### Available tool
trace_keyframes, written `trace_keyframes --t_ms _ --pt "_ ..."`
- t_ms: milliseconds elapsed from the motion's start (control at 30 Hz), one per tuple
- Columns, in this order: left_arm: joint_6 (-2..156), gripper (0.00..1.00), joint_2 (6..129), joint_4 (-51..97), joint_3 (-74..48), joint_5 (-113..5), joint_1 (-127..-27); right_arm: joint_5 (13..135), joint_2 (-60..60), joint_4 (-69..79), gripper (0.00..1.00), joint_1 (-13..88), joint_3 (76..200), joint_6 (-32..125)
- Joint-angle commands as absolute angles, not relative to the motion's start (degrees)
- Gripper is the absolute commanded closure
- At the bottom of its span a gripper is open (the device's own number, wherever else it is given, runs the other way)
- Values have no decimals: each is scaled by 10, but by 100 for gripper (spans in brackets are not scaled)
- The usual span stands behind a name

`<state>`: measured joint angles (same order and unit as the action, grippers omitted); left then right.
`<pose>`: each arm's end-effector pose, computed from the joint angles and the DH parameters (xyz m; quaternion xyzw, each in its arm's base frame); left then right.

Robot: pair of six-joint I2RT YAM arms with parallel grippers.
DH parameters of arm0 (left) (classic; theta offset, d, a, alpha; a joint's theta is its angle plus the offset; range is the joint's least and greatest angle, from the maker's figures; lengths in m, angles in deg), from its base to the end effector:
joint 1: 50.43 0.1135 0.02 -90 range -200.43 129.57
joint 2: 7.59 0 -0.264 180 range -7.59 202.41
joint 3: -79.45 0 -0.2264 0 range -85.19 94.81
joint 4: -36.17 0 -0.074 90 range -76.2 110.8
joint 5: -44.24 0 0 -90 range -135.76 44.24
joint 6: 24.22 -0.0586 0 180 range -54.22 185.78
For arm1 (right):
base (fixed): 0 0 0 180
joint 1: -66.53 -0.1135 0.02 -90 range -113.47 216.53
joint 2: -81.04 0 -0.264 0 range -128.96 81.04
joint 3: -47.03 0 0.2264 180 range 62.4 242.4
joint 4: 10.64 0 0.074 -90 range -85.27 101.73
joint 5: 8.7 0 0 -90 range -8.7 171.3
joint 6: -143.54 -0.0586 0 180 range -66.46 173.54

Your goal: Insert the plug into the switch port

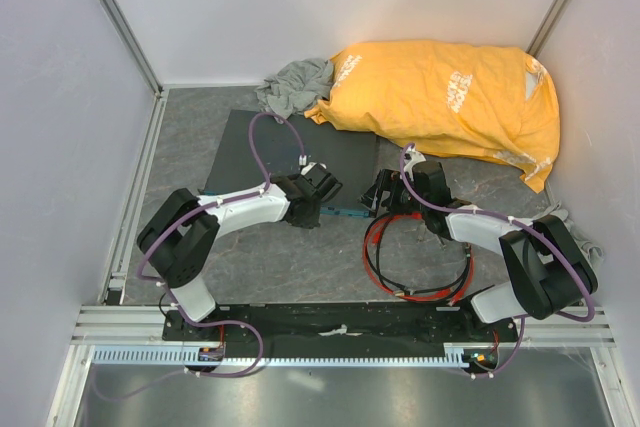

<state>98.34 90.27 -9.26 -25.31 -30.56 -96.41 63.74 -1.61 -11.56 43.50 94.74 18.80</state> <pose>0.2292 -0.2150 0.1669 0.0887 0.9694 -0.0189 0.2283 0.2503 0.1256 0.1730 0.0178 0.8754 0.3421 0.3410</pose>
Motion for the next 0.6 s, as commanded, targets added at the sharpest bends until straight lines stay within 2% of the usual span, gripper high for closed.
trace_keyframes --t_ms 0,567 --pt "958 98 911 10 -227 -308 -961 630 -13 -143 6 436 944 186" --pt "921 98 881 70 -238 -302 -962 621 -20 -153 5 436 942 184"
